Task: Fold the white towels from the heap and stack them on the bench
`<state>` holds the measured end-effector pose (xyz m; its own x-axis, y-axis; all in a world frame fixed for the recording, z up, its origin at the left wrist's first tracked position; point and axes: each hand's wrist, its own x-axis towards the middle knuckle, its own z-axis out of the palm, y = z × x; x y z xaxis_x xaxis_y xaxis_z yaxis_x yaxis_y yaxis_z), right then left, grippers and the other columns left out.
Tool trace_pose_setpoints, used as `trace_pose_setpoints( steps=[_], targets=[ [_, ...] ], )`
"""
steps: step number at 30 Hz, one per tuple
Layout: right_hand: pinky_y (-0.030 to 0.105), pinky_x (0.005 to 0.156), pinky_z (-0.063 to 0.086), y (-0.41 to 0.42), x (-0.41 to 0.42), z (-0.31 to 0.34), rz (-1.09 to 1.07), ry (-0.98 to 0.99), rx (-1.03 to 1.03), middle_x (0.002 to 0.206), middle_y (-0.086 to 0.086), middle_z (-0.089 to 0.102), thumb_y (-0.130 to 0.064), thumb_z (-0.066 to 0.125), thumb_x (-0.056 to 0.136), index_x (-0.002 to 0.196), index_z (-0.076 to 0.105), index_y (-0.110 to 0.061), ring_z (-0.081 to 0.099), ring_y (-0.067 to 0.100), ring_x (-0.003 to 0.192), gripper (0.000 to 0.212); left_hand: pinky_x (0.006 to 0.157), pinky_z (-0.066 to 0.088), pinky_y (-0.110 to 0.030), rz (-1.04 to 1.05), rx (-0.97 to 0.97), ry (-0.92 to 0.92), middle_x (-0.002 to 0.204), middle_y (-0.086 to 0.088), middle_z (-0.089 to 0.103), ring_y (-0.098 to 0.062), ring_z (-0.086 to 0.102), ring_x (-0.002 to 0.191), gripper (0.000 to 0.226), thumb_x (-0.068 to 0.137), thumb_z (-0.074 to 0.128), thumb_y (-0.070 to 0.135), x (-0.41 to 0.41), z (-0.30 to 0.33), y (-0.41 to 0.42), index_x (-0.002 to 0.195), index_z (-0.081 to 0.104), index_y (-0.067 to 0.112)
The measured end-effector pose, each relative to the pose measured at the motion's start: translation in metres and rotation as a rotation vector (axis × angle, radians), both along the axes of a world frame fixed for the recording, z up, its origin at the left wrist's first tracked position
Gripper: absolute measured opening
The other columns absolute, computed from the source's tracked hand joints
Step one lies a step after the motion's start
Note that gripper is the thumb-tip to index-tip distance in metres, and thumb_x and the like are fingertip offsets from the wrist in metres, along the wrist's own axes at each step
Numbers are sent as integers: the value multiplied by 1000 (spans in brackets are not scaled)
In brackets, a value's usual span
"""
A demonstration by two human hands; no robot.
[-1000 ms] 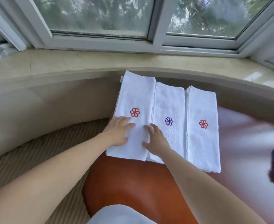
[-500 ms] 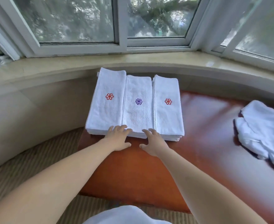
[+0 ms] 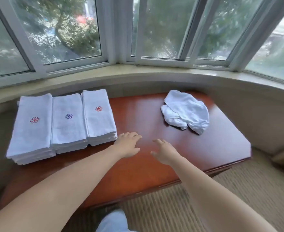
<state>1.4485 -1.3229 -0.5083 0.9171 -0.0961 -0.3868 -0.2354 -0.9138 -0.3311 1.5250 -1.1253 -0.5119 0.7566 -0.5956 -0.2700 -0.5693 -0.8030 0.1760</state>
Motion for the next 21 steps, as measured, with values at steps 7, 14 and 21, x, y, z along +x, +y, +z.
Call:
trace_pose_setpoints(
  steps=[7,14,21],
  targets=[
    [42,113,39,-104,-34,-3,-196,10,-11,155,4,44,-43,56,98,156,36,-26,41,28,142,64,121,25,-43,-144,-16,23,161,3,36,-22,34,147,64,97,53,47,-3,2,-115,156,34,29],
    [41,113,40,-187,-25,-19,-324,90,-24,154,4,45,-43,55,96,156,38,-26,44,28,141,65,121,28,-41,-210,-35,117,158,2,40,-23,38,145,61,97,54,45,30,-21,-207,154,38,30],
    [38,112,40,-251,18,-22,-360,157,-55,154,4,46,-41,55,97,154,41,-25,46,28,140,61,119,30,-42,-212,-79,198,159,1,39,-24,38,145,61,97,53,45,83,-31,-274,154,39,28]
  ],
)
